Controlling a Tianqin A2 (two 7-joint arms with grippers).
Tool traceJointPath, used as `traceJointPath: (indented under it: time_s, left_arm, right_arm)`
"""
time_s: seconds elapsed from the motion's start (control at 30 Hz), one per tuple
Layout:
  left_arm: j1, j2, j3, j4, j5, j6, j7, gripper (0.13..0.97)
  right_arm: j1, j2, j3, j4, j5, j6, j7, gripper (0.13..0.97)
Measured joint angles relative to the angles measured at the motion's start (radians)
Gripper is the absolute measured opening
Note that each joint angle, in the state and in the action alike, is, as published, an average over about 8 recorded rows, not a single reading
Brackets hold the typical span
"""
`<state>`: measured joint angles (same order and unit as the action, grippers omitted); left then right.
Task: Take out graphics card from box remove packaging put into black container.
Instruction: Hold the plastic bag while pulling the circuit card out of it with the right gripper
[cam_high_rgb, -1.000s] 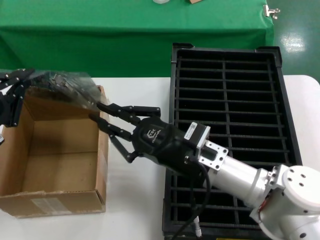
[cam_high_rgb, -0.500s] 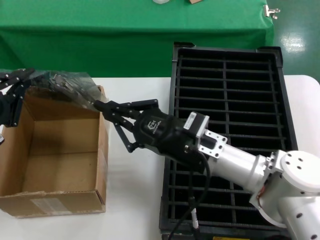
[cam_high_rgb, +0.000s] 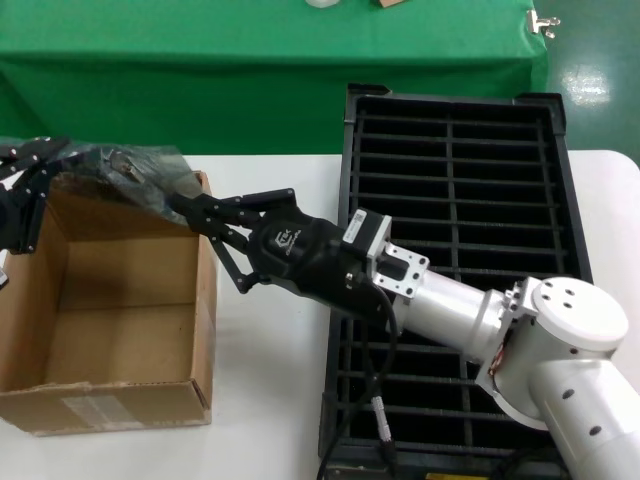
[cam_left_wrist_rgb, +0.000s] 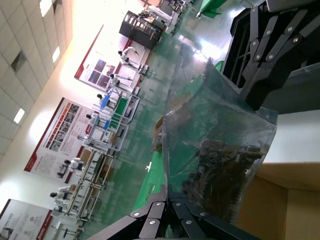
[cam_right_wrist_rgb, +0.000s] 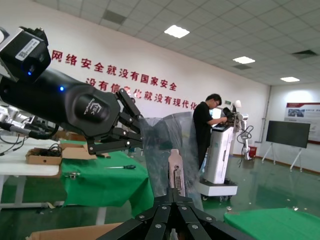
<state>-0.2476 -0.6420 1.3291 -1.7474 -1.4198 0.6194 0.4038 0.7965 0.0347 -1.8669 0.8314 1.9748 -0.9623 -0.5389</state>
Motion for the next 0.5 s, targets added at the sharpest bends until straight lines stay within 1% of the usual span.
traceJointPath:
  time_s: [0.23,0.5]
  left_arm:
    - [0.000,0.000,0.000,0.000,0.000,0.000,0.000,0.139]
    - [0.000,0.000,0.000,0.000,0.000,0.000,0.000,0.139]
  right_arm:
    - [0.066,-0.015,0.008,-0.109,0.013,-0.041,-0.029,0.134]
    - [0.153,-0.019,0.039,-0.265,0.048,-0.105,-0.044,0.134]
